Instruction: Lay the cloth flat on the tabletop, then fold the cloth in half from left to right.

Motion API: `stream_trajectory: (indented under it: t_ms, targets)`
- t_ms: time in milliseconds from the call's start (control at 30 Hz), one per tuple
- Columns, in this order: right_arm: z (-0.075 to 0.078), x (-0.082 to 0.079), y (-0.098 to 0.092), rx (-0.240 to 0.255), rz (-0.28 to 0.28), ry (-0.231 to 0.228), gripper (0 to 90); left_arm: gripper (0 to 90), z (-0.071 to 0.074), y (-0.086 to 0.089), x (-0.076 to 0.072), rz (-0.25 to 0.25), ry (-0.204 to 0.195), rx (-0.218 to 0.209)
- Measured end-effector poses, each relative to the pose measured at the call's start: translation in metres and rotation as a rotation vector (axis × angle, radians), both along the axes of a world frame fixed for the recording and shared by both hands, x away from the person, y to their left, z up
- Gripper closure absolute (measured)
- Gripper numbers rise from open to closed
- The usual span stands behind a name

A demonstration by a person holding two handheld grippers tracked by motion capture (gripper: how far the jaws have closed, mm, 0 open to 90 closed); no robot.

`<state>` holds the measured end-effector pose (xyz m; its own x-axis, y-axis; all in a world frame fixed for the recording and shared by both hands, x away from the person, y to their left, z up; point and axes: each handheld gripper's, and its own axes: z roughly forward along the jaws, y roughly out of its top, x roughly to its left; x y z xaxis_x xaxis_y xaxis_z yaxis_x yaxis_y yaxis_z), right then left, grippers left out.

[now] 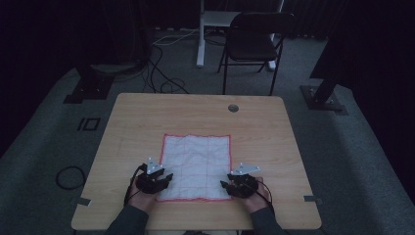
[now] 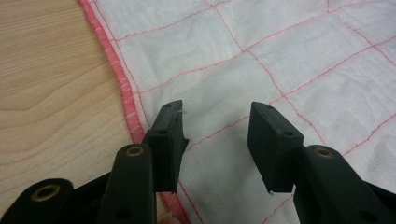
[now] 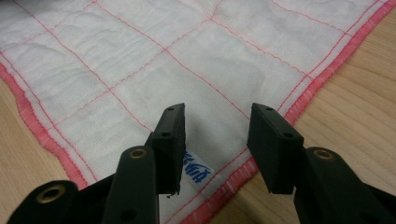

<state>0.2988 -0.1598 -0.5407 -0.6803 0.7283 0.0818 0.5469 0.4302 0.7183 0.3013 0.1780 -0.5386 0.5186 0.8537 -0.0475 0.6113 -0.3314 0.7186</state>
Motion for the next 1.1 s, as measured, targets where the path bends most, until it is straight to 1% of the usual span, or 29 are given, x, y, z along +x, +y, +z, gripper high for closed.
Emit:
stream_trajectory:
  t_ms: [67, 100, 133, 200, 233, 300, 333, 400, 433, 533, 633, 700, 733, 767, 800, 900, 933, 967, 1000, 1100]
  targets:
    - [0.0, 0.0, 0.0, 0.0, 0.001, 0.0, 56.4, 55.3, 0.001, 0.0, -0.001, 0.008, -0.001, 0.0]
    - [0.0, 0.0, 0.0, 0.0, 0.001, 0.0, 56.4, 55.1, 0.002, 0.001, -0.001, 0.012, -0.007, 0.003]
    - [0.0, 0.0, 0.0, 0.001, 0.001, -0.001, 56.2, 55.0, 0.004, 0.002, -0.002, 0.021, -0.013, -0.004]
    - [0.0, 0.0, 0.0, 0.001, 0.001, -0.001, 56.2, 55.0, 0.004, 0.002, -0.002, 0.021, -0.013, -0.004]
    - [0.0, 0.0, 0.0, 0.002, 0.0, 0.0, 56.1, 55.0, 0.008, 0.007, -0.002, 0.041, -0.027, -0.019]
    - [0.0, 0.0, 0.0, 0.002, -0.001, 0.001, 56.1, 54.5, 0.011, 0.011, -0.002, 0.059, -0.03, -0.025]
    - [0.0, -0.001, 0.0, 0.002, -0.001, 0.003, 56.0, 54.4, 0.011, 0.014, -0.001, 0.076, -0.029, -0.028]
    - [0.0, -0.001, 0.0, 0.002, -0.001, 0.001, 56.0, 54.2, 0.011, 0.014, -0.001, 0.076, -0.029, -0.028]
    - [0.0, -0.002, 0.0, 0.004, -0.003, 0.003, 55.8, 54.0, 0.01, 0.021, 0.003, 0.12, -0.017, -0.034]
    - [0.0, -0.003, 0.0, 0.006, -0.002, 0.004, 55.7, 53.5, 0.007, 0.024, 0.008, 0.15, -0.003, -0.035]
    - [0.0, -0.004, 0.0, 0.004, -0.003, 0.006, 55.5, 53.3, 0.003, 0.022, 0.013, 0.158, 0.012, -0.024]
    - [0.0, -0.004, 0.0, 0.004, -0.002, 0.006, 55.5, 53.3, 0.0, 0.019, 0.016, 0.155, 0.019, -0.016]
    - [0.0, -0.004, 0.0, 0.004, -0.002, 0.006, 55.4, 52.9, -0.001, 0.018, 0.017, 0.151, 0.01, -0.01]
    - [0.0, -0.004, 0.0, 0.007, -0.002, 0.008, 55.5, 52.2, -0.001, 0.018, 0.017, 0.151, 0.01, -0.01]
    - [0.0, -0.004, 0.0, 0.008, -0.002, 0.009, 55.4, 52.2, -0.001, 0.015, 0.019, 0.151, 0.006, 0.0]
    - [0.0, -0.004, 0.0, 0.009, -0.002, 0.009, 55.3, 51.6, -0.001, 0.014, 0.02, 0.152, 0.005, -0.002]
    - [0.0, -0.004, -0.001, 0.011, -0.001, 0.011, 54.8, 51.2, -0.001, 0.013, 0.027, 0.163, 0.006, -0.012]
    - [0.0, -0.004, -0.001, 0.011, -0.001, 0.011, 54.8, 51.3, -0.001, 0.013, 0.027, 0.163, 0.006, -0.012]
    - [0.0, -0.004, -0.001, 0.011, 0.001, 0.008, 54.3, 51.6, 0.0, 0.013, 0.031, 0.173, 0.015, -0.022]
    - [0.001, -0.003, -0.002, 0.009, -0.009, -0.005, 53.7, 55.5, 0.0, 0.013, 0.032, 0.183, 0.019, -0.029]
